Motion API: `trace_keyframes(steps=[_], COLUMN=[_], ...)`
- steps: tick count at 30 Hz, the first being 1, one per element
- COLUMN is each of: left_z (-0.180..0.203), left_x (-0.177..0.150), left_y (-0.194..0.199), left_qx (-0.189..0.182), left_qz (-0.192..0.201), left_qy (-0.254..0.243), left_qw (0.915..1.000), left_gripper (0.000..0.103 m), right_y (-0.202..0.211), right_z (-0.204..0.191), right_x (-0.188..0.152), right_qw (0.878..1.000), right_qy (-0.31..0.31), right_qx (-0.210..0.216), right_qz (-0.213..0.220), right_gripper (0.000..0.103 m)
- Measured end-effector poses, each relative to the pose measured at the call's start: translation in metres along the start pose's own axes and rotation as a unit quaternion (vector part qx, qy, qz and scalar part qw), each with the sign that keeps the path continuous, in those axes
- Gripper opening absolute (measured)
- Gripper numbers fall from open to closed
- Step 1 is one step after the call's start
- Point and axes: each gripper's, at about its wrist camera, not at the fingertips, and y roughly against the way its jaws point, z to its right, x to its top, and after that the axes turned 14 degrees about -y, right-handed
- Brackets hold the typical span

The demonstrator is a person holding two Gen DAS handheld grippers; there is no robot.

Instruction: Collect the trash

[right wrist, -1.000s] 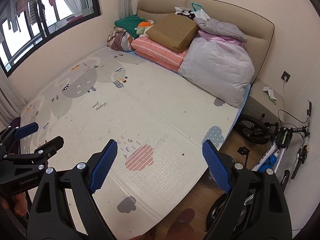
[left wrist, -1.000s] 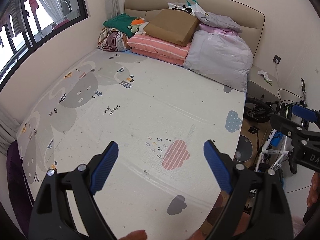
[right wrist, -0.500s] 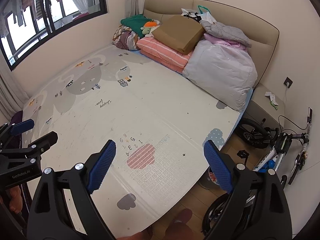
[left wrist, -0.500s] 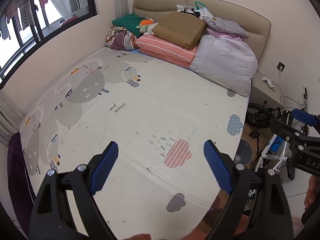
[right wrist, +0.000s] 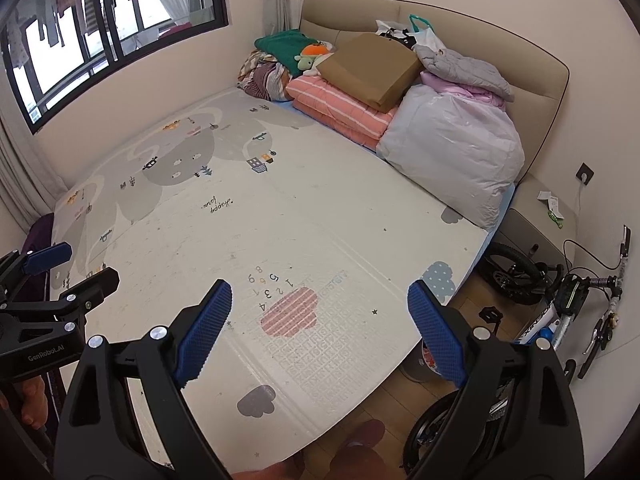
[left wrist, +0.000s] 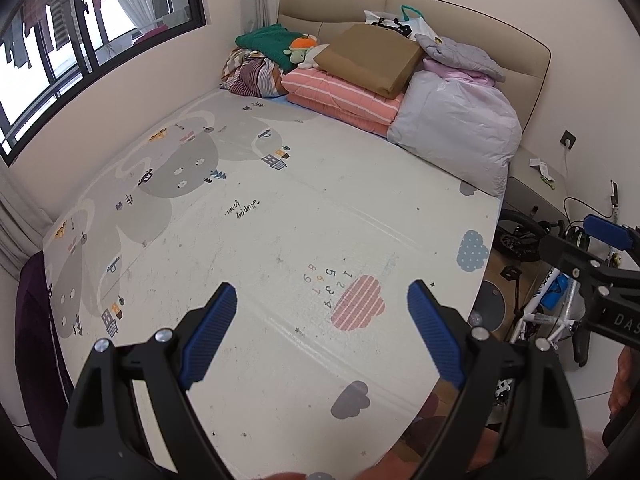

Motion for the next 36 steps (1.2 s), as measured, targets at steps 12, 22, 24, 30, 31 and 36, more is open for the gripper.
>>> trace_keyframes(steps=[12, 22, 24, 30, 31, 36], left_z=[0.0006, 0.0034, 0.0031, 0.0044, 0.0048, 0.0052], left_x=[-0.0036, -0.0009, -0.0009, -0.0008, -0.0007, -0.0008], left_y=[0.0032, 0.0044, 0.0050, 0.0063, 0.0064, 0.0065], left_qx=[0.000, 0.002, 0.001, 0.000, 0.000, 0.000], left_qz=[0.002, 0.003, 0.004, 0.005, 0.005, 0.005], left_qy=[-0.001, -0.005, -0.005, -0.005, -0.005, -0.005], left_qw=[1.0000, 1.0000, 1.0000, 1.0000, 1.0000, 1.0000], left_gripper=[0.087, 0.087, 0.087, 0.087, 0.087, 0.087], right_y=[0.0022, 0.0032, 0.0032, 0.0032, 0.0034, 0.0046], right_z=[-0.0012, -0.0008, -0.0001, -0.0007, -0.0005, -0.0006], right_x=[-0.0024, -0.0037, -0.0048, -0.0043, -0.0059, -0.0099], right_qw=[1.000, 1.000, 1.000, 1.000, 1.000, 1.000], right_qy=[0.001, 0.001, 0.002, 0.001, 0.001, 0.001], right_qx=[0.000, 0.000, 0.000, 0.000, 0.000, 0.000], right_qz=[-0.001, -0.003, -0.003, -0.002, -0.002, -0.002], right_gripper=[0.086, 0.086, 0.086, 0.086, 0.086, 0.086])
